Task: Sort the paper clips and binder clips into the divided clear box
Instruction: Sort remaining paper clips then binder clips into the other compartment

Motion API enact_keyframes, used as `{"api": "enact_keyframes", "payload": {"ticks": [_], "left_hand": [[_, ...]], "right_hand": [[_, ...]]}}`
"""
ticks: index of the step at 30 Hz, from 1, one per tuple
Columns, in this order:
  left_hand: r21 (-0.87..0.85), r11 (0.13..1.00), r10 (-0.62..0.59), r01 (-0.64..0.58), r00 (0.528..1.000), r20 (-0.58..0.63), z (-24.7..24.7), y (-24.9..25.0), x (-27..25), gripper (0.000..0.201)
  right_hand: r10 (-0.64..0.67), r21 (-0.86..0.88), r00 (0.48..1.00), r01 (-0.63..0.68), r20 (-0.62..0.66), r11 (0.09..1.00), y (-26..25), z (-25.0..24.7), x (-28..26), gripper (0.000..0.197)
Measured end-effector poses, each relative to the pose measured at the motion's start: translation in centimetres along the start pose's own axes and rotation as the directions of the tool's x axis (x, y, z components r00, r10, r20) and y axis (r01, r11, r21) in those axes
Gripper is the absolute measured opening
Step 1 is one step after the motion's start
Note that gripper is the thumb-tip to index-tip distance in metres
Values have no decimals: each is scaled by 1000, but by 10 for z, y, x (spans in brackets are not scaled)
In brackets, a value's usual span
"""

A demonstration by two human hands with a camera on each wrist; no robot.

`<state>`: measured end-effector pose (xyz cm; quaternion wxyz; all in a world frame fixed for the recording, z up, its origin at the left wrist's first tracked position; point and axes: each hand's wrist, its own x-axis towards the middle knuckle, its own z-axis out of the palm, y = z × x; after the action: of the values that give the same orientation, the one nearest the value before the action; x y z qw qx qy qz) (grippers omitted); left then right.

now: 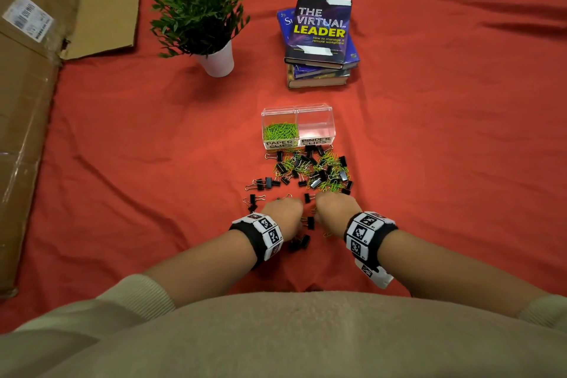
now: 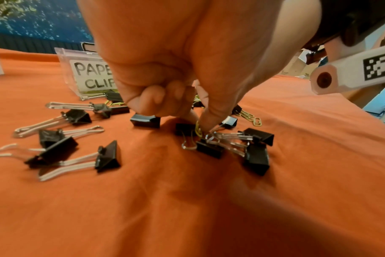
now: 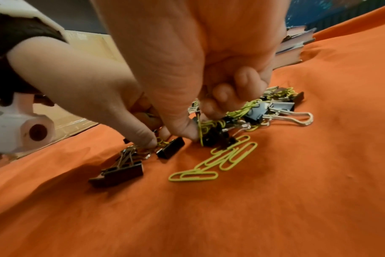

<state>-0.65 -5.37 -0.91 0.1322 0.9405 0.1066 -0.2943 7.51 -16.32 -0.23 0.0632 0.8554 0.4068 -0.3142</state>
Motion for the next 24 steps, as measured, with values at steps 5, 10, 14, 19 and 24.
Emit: {"api": "enact_keyframes", "payload": {"ticks": [5, 10, 14, 19, 24], "left_hand": [[9, 1000, 15, -15, 1000, 2, 2, -4, 1, 29], [-135, 990, 37, -39, 999, -12, -1, -16, -2, 21], [-389, 920, 13, -43, 997, -80, -12, -26, -2, 6], [-649, 760, -30, -39, 995, -95, -18, -33, 5, 9], [-773, 634, -94, 16, 994, -56, -21, -27, 10, 26]], "right_hand": [[-14, 312, 999, 0, 42, 950, 16, -1, 5, 25], [44, 658, 998, -55, 33, 751, 32, -18, 4, 14], [90, 861, 991, -128, 96, 492, 45, -26, 5, 10], [-5, 981, 988, -150, 152, 127, 49, -30, 2, 18], [-25, 977, 977, -214, 214, -7, 55, -25, -3, 22]]}}
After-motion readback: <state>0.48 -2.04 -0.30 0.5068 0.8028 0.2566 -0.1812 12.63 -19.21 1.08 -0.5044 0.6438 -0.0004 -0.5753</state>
